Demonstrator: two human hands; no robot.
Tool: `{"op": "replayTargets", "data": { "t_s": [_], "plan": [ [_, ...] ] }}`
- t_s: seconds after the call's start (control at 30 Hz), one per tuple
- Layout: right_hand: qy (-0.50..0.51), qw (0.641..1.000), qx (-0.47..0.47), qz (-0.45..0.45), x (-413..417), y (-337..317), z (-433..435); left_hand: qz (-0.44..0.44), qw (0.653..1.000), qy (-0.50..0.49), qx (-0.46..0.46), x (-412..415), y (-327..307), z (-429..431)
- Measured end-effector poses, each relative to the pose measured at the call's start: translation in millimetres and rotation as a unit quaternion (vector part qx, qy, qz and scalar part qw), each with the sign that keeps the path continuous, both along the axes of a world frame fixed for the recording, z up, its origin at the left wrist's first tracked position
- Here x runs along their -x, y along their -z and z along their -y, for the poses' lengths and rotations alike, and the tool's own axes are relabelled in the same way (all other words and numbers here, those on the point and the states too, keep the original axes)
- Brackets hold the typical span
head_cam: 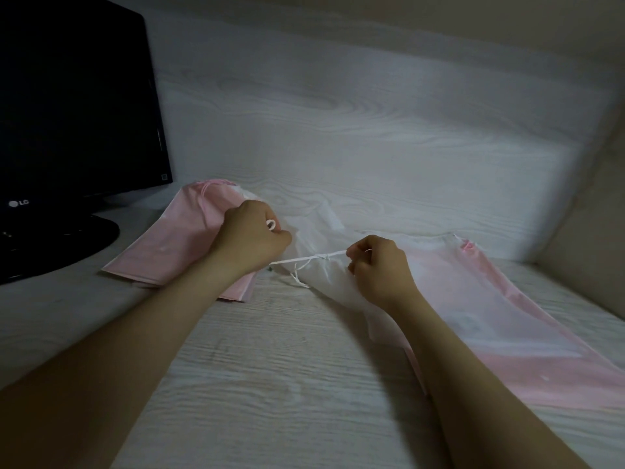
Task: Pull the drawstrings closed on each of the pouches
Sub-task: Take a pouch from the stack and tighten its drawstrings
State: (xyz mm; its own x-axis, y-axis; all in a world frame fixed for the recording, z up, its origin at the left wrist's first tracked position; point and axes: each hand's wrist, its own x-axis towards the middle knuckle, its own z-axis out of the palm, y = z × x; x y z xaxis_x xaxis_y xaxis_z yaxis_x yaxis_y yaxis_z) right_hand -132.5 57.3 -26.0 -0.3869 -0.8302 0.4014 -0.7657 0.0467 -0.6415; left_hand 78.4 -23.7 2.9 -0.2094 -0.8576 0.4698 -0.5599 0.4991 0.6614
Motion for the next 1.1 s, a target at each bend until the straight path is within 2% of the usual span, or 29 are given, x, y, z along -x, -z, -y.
{"op": "replayTargets", "data": {
  "t_s": [0.2, 0.33, 0.43, 0.57, 0.63, 0.7, 0.8, 0.9, 1.03, 1.1],
  "plan": [
    [0.024, 0.999, -0.015, -0.019, -3.8, 3.9, -0.3, 0.109, 0.988, 0.090, -0.057, 4.5, 5.9, -12.8],
    [0.026, 0.999, -0.001, -0.020, -7.1, 4.3, -1.5, 0.166, 0.981, 0.101, -0.013, 9.1, 21.1, -11.0],
    [0.032, 0.999, 0.005, -0.008, -7.1, 2.9, -3.0, 0.164, 0.981, 0.090, 0.044, 10.7, 27.0, -4.3],
    [0.041, 0.999, 0.006, 0.003, -5.4, 1.3, -4.7, 0.089, 0.987, 0.093, 0.094, 8.1, 22.2, 4.0],
    [0.045, 0.999, 0.004, 0.003, -5.9, 0.8, -5.9, 0.078, 0.987, 0.068, 0.124, 7.2, 20.4, 4.1],
    [0.053, 0.999, 0.005, 0.005, -5.0, -0.2, -5.5, 0.102, 0.986, 0.023, 0.131, 5.5, 21.0, 3.6],
    [0.066, 0.998, 0.003, 0.002, -3.3, -1.5, -4.1, 0.180, 0.976, -0.045, 0.110, 4.1, 21.4, 2.3],
    [0.077, 0.997, -0.001, -0.001, -4.5, -0.7, -2.2, 0.216, 0.967, -0.079, 0.110, 9.1, 19.9, -0.1],
    [0.094, 0.995, -0.021, 0.023, -2.0, 3.2, 1.5, 0.228, 0.962, -0.050, 0.141, 11.5, 24.9, 0.7],
    [0.064, 0.997, -0.037, 0.031, -2.5, 3.0, -1.2, 0.224, 0.959, -0.026, 0.170, 9.7, 29.9, 2.4]
  ]
}}
